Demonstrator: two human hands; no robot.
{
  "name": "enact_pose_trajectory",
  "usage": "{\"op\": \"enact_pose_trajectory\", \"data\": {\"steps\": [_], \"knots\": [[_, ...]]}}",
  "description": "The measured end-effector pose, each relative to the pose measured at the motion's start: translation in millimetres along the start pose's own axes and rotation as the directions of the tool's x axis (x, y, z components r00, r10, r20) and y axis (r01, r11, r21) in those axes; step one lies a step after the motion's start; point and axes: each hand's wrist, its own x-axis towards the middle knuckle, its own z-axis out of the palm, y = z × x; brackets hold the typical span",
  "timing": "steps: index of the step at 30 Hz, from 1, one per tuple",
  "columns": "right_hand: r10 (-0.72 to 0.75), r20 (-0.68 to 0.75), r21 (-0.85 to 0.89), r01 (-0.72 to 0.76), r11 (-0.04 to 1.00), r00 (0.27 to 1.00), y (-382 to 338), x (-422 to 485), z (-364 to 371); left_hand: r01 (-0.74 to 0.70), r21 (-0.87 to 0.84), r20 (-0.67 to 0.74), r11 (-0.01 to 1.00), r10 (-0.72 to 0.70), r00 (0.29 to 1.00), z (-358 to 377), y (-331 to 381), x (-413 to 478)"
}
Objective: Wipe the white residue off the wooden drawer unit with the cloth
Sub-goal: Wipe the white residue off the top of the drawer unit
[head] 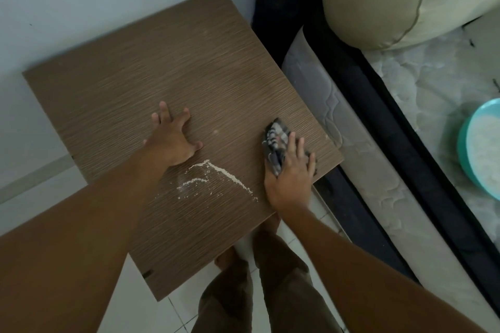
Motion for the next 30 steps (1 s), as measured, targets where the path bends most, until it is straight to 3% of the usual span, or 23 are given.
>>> {"op": "enact_pose_trajectory", "data": {"steps": [5,10,13,16,18,22,25,27,30], "knots": [[-0.026,0.141,-0.068,0.036,0.997,0.99,-12.1,-38.3,29.6,0.003,-0.006,0.014,1.0,-0.003,1.0,-1.1,1.5,-2.2],[-0.073,0.239,0.05,0.063,0.997,0.968,-37.4,-64.7,26.5,0.002,0.001,0.018,1.0,-0.003,1.0,-2.6,3.7,-4.8],[0.061,0.323,0.228,-0.14,0.964,0.944,-44.3,-59.7,8.6,-0.001,0.0,0.021,1.0,0.001,1.0,-2.6,2.8,-4.7],[0.227,0.411,0.41,-0.401,0.819,0.883,-51.4,-46.3,-23.2,-0.016,-0.009,0.014,1.0,0.016,1.0,-3.3,1.7,-6.3],[0.24,0.437,0.507,-0.458,0.73,0.867,-54.4,-36.2,-46.7,-0.032,0.0,0.009,1.0,0.032,0.999,-3.1,1.3,-7.8],[0.102,0.352,0.615,-0.311,0.725,0.931,-66.2,-15.2,-81.2,-0.063,0.058,-0.083,0.996,0.068,0.994,1.4,-7.2,-15.0],[-0.049,0.334,0.544,-0.15,0.826,0.941,-72.2,7.4,-84.1,-0.085,0.013,-0.258,0.996,0.085,0.962,10.5,-16.4,-29.1],[-0.204,0.345,0.453,0.028,0.891,0.916,-78.9,28.9,-80.4,-0.073,-0.077,-0.341,0.994,0.043,0.939,12.4,-22.9,-40.2],[-0.406,0.354,0.331,0.293,0.897,0.843,-102.4,63.9,-67.7,-0.086,-0.284,-0.431,0.955,-0.047,0.901,11.3,-34.7,-54.6]]}}
